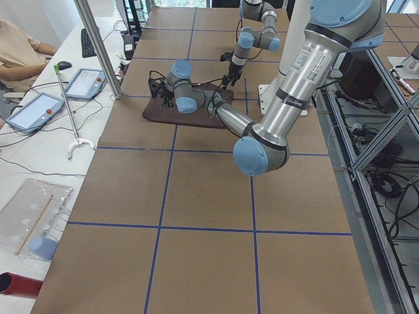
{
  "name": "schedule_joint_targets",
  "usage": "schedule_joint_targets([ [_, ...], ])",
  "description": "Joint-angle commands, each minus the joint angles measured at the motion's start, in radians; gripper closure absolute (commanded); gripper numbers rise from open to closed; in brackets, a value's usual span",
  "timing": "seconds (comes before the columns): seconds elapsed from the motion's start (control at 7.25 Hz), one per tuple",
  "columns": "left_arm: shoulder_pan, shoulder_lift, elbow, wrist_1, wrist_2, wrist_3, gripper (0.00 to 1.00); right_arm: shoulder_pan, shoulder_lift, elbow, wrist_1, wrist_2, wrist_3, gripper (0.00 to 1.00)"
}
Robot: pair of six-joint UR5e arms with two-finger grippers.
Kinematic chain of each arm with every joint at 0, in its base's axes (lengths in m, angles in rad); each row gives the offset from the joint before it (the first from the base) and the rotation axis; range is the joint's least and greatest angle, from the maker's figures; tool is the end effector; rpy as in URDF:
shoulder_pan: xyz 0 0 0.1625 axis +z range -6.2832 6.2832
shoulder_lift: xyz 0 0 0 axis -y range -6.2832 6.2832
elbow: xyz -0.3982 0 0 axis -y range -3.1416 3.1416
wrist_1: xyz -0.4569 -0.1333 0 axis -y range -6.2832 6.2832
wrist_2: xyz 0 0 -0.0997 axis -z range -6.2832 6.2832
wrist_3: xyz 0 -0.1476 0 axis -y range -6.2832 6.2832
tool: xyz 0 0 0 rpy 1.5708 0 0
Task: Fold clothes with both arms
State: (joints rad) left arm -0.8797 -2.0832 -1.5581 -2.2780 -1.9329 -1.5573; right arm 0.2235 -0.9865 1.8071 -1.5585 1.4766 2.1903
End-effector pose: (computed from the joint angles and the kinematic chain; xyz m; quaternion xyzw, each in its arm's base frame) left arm 0.4225 -0.6378 0.2466 0.1074 0.5675 -0.2472 0.7780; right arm -0.6567 -0.3002 0.1855 -0.0373 -0.4046 0.3911 0.8258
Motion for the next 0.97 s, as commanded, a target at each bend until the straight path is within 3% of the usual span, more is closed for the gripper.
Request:
schedule_joint_targets([
  [0.0,0.001,0.002,-0.007,0.000,0.000,-0.026,0.52,0.002,0.005,-0.020,0.002,-0.001,0.000,0.19],
  [0.41,0.002,0.014,-0.007,-0.003,0.000,-0.026,0.52,0.022,0.006,-0.054,0.069,0.005,0.003,0.19],
  [0.83,0.004,0.015,-0.005,-0.003,0.000,-0.024,0.52,0.019,0.012,-0.063,0.066,0.017,0.003,0.19],
])
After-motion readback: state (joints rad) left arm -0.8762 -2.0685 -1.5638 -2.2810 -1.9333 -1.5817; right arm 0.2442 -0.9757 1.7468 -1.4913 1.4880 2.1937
